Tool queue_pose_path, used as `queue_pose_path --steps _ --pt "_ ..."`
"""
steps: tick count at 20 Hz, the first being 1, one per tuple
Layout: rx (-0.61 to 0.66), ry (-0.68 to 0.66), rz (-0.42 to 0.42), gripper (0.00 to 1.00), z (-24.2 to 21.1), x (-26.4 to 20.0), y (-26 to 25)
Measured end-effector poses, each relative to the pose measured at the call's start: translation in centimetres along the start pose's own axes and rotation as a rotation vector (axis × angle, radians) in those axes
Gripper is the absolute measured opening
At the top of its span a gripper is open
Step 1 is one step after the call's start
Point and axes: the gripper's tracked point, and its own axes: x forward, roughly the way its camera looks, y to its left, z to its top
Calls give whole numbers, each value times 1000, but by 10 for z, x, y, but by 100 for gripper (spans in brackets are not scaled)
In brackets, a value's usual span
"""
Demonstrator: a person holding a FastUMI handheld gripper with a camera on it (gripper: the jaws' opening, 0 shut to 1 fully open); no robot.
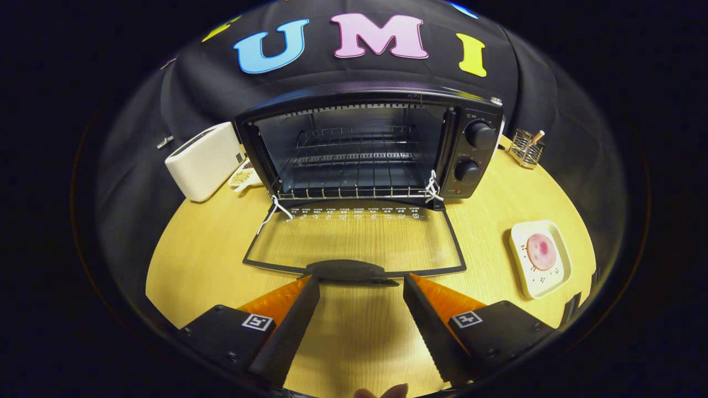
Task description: Open the toaster oven, put the food inside, and close the toaster oven door.
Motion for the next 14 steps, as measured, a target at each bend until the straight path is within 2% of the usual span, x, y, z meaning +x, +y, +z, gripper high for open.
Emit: queue_pose_path --steps 4,8,14 --pt "-38 -39 57 100 23 -29 -23" --pt "-87 -55 104 100 39 -57 -67" --pt "-82 65 102 100 29 -77 -168"
